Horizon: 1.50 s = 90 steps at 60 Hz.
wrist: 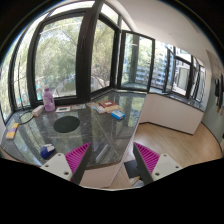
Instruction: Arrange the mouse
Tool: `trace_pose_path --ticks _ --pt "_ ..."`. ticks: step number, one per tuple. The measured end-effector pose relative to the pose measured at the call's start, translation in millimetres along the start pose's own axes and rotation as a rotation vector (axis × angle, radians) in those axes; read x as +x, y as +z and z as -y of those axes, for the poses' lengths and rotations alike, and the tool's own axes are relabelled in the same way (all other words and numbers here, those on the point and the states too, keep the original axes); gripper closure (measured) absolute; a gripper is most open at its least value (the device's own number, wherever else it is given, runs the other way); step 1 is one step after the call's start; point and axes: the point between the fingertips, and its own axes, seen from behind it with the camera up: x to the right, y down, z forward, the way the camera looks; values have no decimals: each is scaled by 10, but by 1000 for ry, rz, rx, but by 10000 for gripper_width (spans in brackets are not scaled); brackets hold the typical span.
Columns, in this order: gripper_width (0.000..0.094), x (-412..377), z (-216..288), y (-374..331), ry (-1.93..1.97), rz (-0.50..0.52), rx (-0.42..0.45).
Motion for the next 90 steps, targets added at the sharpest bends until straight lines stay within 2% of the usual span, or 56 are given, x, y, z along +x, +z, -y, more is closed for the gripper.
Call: trace_pose_path --ticks 8,18,25,33,44,52,57,61,71,77,84,90 --pt "80 -38 -203 5 -25 -1 -40" --pt "80 -481 -759 97 -34 49 -113" --pt "83 -1094 -1145 90 -47 124 -149" --pt "82 -1992 -1425 112 -65 253 -154" --pt "80 -3125 -1504 471 -98 388 -98" --pt "83 -3615 -1494 897 -122 409 -85" --pt "83 -3860 -1527 1136 -98 427 -109" --pt "70 -3911 -1560 1329 -80 405 -137" --pt "91 -4097 -1387 1616 -85 361 -110" --pt "162 -4166 -1326 1753 -97 350 -107" --pt "420 -4171 -1272 1886 -122 306 -99" --pt "461 -4196 -1264 1884 -129 304 -109"
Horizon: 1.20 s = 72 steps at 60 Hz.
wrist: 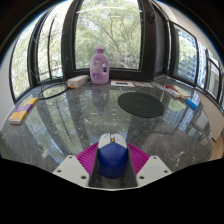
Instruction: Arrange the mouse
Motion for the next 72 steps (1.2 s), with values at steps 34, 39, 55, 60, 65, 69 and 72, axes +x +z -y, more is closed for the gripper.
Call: trace_pose_path --ticks 34,39,55,60,65,69,72 --pt "590 -144 3191 -764 7 268 480" --pt "592 249 3609 -571 35 231 522" --pt "587 1192 2220 1376 54 69 139" --pt "556 1254 1783 1672 45 53 61" --pt "519 1296 1567 1812 8 37 25" --pt "490 1298 1480 1855 6 39 12" --pt "464 1294 1417 1882 14 44 -11"
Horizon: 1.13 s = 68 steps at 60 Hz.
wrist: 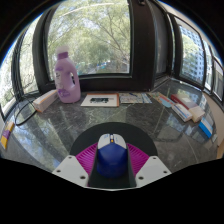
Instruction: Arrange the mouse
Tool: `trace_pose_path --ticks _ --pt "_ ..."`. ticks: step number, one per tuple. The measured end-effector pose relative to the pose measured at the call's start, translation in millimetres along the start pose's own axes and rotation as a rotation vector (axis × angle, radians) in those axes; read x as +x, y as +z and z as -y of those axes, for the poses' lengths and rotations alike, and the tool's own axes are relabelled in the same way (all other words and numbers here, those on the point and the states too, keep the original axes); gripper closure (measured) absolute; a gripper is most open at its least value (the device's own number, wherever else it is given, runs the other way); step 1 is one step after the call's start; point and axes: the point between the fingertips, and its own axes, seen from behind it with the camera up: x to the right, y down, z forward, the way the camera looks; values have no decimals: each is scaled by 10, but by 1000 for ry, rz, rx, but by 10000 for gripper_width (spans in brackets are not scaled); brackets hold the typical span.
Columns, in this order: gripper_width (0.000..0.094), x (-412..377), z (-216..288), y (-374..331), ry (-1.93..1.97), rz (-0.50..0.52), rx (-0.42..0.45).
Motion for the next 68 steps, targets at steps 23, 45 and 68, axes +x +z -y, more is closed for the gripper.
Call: trace_pose_path --ticks 23,45,68 --pt "74 11 401 -978 -15 -57 92" --pt "81 -344 278 -2579 -41 -106 191" --pt "83 -528 163 -3130 -39 -119 226"
